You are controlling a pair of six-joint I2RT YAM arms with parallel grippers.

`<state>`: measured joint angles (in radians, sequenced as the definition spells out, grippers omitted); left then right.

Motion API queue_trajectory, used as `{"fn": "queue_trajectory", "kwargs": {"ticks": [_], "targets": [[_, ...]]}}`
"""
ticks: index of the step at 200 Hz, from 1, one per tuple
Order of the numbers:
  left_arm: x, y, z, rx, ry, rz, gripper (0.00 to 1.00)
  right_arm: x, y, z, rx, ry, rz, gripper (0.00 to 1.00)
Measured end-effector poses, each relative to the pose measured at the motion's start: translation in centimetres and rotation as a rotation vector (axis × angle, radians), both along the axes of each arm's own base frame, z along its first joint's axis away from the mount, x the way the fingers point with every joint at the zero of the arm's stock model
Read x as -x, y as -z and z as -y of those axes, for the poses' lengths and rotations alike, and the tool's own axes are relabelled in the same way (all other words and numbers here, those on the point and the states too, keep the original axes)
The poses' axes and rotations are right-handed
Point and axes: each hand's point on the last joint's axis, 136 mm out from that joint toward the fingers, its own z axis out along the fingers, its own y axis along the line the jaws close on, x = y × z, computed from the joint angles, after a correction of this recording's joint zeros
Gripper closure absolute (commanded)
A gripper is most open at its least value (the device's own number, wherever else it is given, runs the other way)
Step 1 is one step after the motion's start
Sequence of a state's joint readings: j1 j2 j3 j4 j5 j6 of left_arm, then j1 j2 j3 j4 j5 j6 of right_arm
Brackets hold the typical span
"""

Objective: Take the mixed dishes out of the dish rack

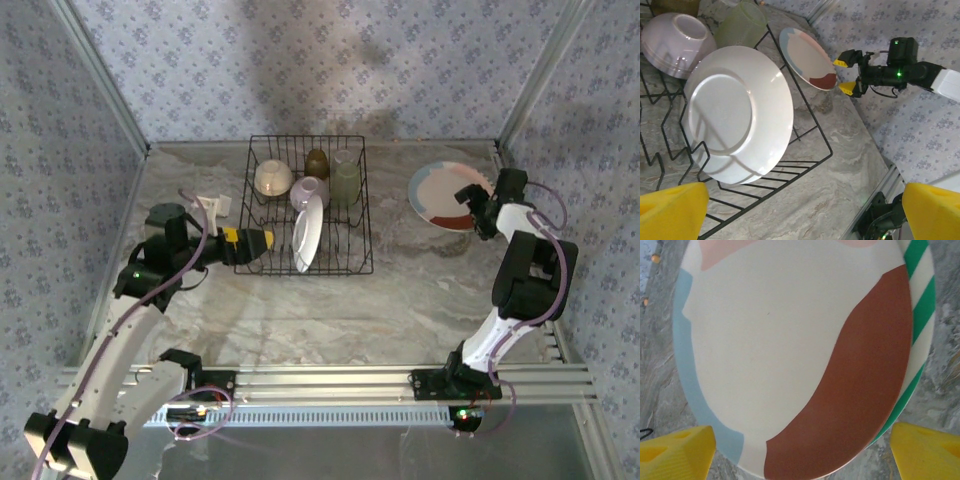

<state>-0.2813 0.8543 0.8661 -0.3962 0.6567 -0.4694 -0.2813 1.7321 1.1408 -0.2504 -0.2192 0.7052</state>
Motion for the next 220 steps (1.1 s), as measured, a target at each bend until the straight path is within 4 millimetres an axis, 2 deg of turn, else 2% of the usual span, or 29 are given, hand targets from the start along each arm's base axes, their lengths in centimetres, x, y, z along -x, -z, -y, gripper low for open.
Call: {"fn": "queue_trajectory", "kwargs": {"ticks": [17,41,69,86,101,115,130,158,178,201,220], "targets": [[-0.5,0.4,-0.1,-0.02,-0.02,-0.014,0.01,0.1,-1.8,-1.6,0.018,-0.039,0.038,0.04],[-0.9,1.5,0.4,-0.087,-0.036,-0.046,0.04,0.8,-5.7,-4.0,0.06,-0.101,0.128,0.0],[0.1,2.4,3.0,-0.213,0.007,-0.048,0.05,2.8,-11.2,-6.4,0.123,-0.172,0.267,0.0],[0.6,1.9,4.8,-0.289,0.03,-0.019,0.06,4.4,-14.1,-7.8,0.146,-0.209,0.35,0.0],[0.6,1.2,6.3,-0.358,0.027,0.021,0.12,6.1,-15.8,-9.0,0.154,-0.246,0.413,0.0],[0.3,0.7,7.5,-0.433,0.012,0.051,0.17,7.8,-16.6,-10.2,0.146,-0.285,0.456,0.0],[-0.3,0.7,8.9,-0.515,-0.011,0.075,0.18,9.8,-16.8,-11.1,0.137,-0.325,0.492,0.0],[-1.1,2.5,11.8,-0.694,-0.034,0.107,0.2,13.5,-17.6,-12.7,0.118,-0.392,0.575,0.0],[-1.8,3.7,13.3,-0.816,-0.06,0.129,0.25,15.8,-18.9,-13.8,0.111,-0.446,0.654,0.0],[-3.2,4.4,13.9,-0.919,-0.126,0.145,0.31,17.5,-19.9,-15.3,0.084,-0.511,0.723,0.0],[-4.4,4.4,13.9,-0.978,-0.182,0.157,0.35,18.0,-19.3,-16.2,0.05,-0.55,0.729,0.0]]}}
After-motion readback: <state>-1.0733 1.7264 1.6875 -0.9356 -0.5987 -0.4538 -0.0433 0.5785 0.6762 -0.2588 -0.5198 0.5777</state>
